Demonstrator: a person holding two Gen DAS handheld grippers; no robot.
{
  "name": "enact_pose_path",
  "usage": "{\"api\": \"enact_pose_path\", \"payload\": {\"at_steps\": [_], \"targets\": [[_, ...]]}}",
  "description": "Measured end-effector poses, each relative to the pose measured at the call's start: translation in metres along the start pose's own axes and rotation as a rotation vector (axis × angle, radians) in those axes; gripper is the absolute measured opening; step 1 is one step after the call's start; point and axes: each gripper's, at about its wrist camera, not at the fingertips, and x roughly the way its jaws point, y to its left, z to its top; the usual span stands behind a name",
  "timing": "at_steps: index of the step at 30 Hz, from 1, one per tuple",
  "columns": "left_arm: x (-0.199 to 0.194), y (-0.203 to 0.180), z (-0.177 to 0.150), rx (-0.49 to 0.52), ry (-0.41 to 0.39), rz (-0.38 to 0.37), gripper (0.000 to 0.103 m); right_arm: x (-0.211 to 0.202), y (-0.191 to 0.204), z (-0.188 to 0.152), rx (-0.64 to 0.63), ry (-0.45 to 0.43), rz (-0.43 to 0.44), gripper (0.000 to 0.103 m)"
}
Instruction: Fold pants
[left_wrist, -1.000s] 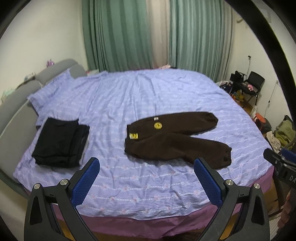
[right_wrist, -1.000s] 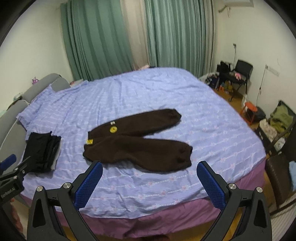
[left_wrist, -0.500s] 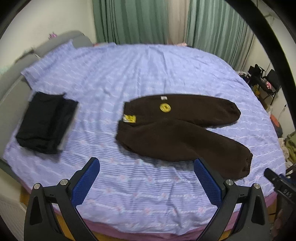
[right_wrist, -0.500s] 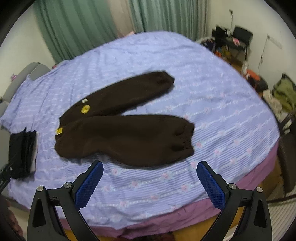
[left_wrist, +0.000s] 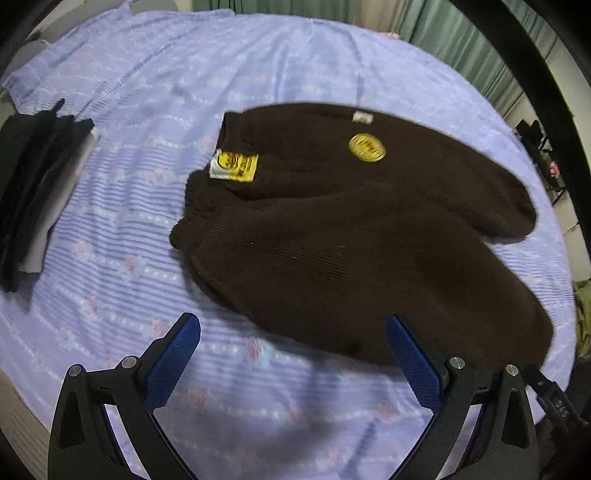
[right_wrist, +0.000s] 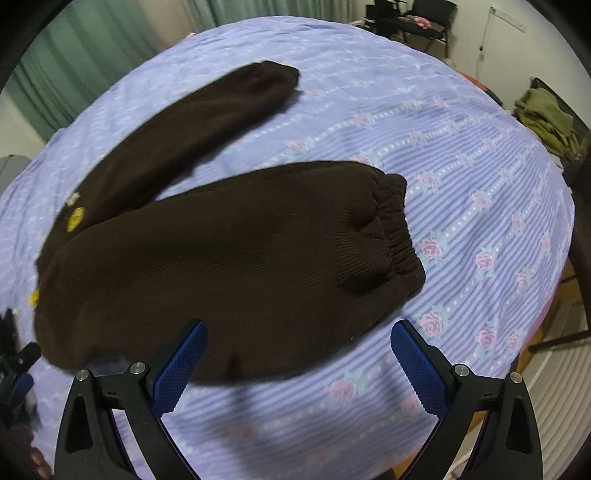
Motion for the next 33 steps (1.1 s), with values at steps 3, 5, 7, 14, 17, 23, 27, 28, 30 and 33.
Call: {"api": "enact_pose_path", "payload": {"at_steps": [3,5,7,14,17,23,27,28,30,33], "targets": [[0.028,0.003,0.003,-0.052,0.05,-0.033,0.102,0.016,-0.001,-0.001,0.033,0.024,-0.004,0.101],[0.041,0.005,0.003,-0.097,0.081,-0.058,0.102,0.025,-0.003,-0.004,0.055,0.035,-0.014,0.101],[0.055,0.007,0.003,-0.138,0.117,-0.084,0.1,0.034,-0.004,-0.007,0.061,0.047,-0.026,0.101],[0.048,0.002,0.005,-0.117,0.116,-0.116,0.039,0.043,-0.004,0.008,0.004,0.045,-0.041,0.064],[0.026,-0.002,0.007,-0.062,0.077,-0.106,0.027,0.027,-0.002,0.023,-0.025,0.021,-0.067,0.034],[-0.017,-0.013,-0.003,0.031,0.036,-0.075,0.023,-0.026,0.001,0.042,-0.084,-0.043,-0.037,0.021],[-0.025,-0.01,-0.026,0.05,0.081,-0.065,0.023,-0.049,0.0,0.038,-0.156,-0.029,-0.049,0.02],[-0.026,-0.008,-0.026,0.054,0.087,-0.063,0.023,-0.051,0.0,0.035,-0.163,-0.015,-0.054,0.02],[-0.027,-0.009,-0.029,0.064,0.11,-0.047,0.023,-0.051,-0.007,0.026,-0.17,0.028,-0.063,0.02],[-0.025,-0.003,-0.012,0.064,0.127,-0.024,0.023,-0.047,-0.012,0.025,-0.157,0.097,-0.063,0.019]]}}
